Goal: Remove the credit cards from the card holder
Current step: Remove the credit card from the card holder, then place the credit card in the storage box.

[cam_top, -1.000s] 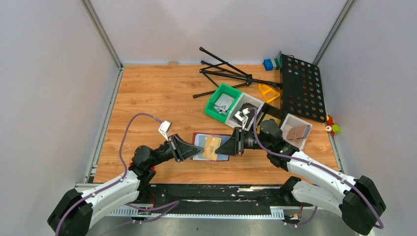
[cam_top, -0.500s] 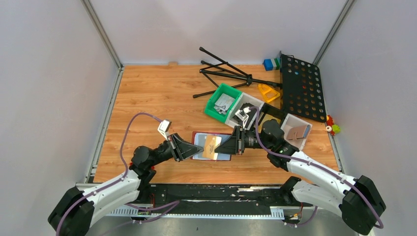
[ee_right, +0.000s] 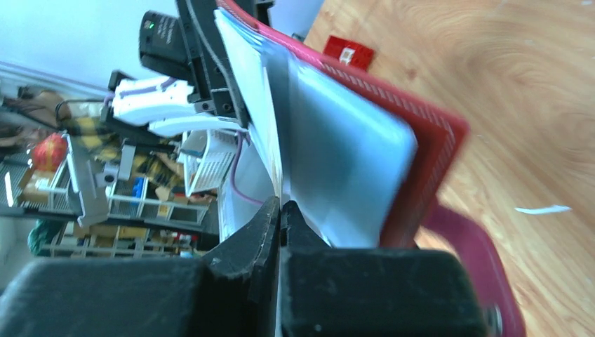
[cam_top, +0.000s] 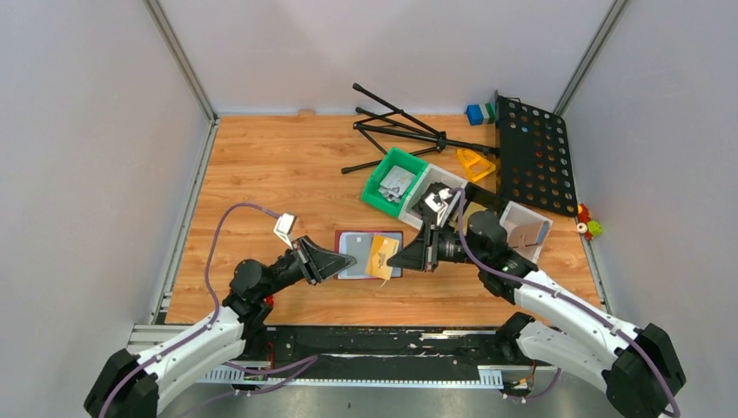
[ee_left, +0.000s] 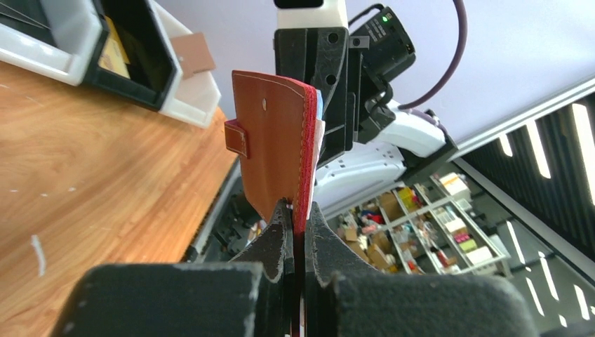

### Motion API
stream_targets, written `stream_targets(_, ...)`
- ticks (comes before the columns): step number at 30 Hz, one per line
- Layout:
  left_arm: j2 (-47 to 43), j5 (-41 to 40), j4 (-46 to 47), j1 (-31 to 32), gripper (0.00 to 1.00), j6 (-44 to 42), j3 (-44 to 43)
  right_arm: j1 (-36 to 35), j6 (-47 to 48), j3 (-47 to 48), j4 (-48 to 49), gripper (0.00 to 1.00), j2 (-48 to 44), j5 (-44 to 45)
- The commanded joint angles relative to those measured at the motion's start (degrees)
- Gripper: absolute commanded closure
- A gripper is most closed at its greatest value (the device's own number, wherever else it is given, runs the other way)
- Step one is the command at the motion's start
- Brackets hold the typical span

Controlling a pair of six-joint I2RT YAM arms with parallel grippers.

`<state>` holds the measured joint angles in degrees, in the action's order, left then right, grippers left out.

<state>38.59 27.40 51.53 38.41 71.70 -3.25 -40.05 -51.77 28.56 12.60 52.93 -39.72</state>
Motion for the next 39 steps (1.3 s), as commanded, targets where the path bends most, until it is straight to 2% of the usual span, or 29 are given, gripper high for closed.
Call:
stream_targets(1,-8.1,-4.6,-10.3,-1.6,1.00,-4.8,-0.3,5.3,2.5,-1.6,-9.5,1.00,-2.6,3.1)
stream_targets(4,-14.3,-7.9,-24.4,-2.0,1.00,-9.1,-2.5,9.9,4.5,-2.1,-15.2,1.00,-4.6,2.2)
stream_targets(7,-17.8,-11.1,-39.0,-2.0,1.00,-15.1,-6.3,15.0,9.3,0.3,-24.9,1.00,-6.4,6.2)
stream_targets(10,-17.9,-12.7,-47.6,-2.0,1.00,-19.9,-9.0,21.0,15.6,4.1,-35.2,1.00,-6.5,9.5)
stream_targets(15,-14.2,-11.3,-47.9,-2.0,1.00,-20.9,-9.4,28.7,24.7,11.5,-46.6,1.00,-1.5,19.3)
stream_targets(24,-8.0,-9.2,-47.0,-2.0,1.00,-23.4,-10.9,32.9,30.0,18.2,-50.3,1.00,6.8,32.9)
stream_targets(29,-7.6,-10.3,-49.3,-2.0,1.00,-25.3,-11.4,33.9,30.0,20.6,-49.2,1.00,11.7,36.0)
stream_targets(36,-5.9,-9.6,-50.1,-2.0,1.00,-26.7,-11.9,35.4,30.4,23.6,-43.5,1.00,20.6,31.4)
stream_targets(39,-5.3,-8.6,-50.2,-2.0,1.00,-26.8,-12.3,39.0,31.0,24.4,-41.0,1.00,24.4,23.4)
